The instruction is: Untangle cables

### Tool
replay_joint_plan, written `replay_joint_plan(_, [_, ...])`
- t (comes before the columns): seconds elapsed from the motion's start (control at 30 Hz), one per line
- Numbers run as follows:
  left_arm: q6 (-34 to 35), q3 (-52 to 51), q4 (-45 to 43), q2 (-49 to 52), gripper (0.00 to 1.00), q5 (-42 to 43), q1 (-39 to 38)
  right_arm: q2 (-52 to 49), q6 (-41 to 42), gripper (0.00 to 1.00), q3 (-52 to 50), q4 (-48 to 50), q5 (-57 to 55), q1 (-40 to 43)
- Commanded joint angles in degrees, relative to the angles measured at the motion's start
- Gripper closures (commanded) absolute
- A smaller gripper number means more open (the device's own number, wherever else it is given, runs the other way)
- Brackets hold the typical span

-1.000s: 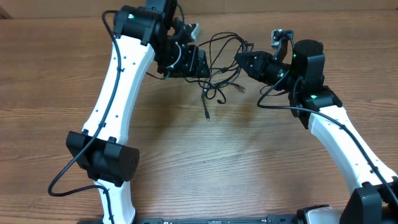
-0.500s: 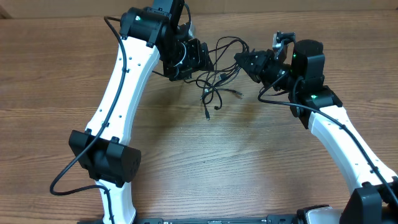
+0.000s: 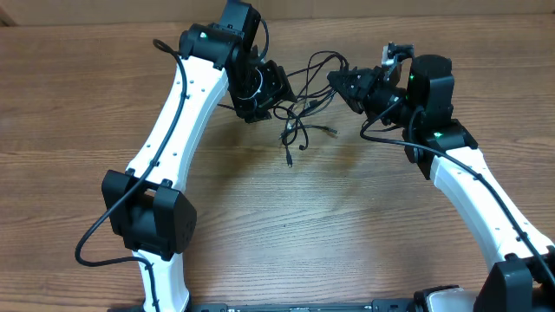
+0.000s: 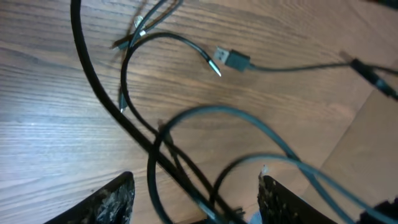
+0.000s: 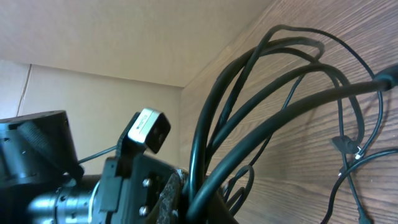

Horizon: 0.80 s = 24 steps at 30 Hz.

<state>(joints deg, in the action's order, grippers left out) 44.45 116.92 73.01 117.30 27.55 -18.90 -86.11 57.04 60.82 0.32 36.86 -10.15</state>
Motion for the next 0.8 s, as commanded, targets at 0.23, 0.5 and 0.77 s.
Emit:
replay_joint_plan(0.23, [7.2, -5.5, -3.5, 0.5, 0.42, -4.2, 2.8, 0.3, 0.4, 0.96, 0.3, -0.2, 1.5, 0.3])
replay_joint_plan(0.5, [10.0, -10.5, -9.0, 0.5, 0.44, -0.2, 2.9, 0.3, 0.4, 0.96, 0.3, -0.2, 1.9, 0.3])
replay_joint_plan(0.77, [10.5, -10.5, -10.2, 0.5, 0.53, 2.5, 3.7, 0.3, 0.4, 0.96, 0.3, -0.2, 2.1, 0.3])
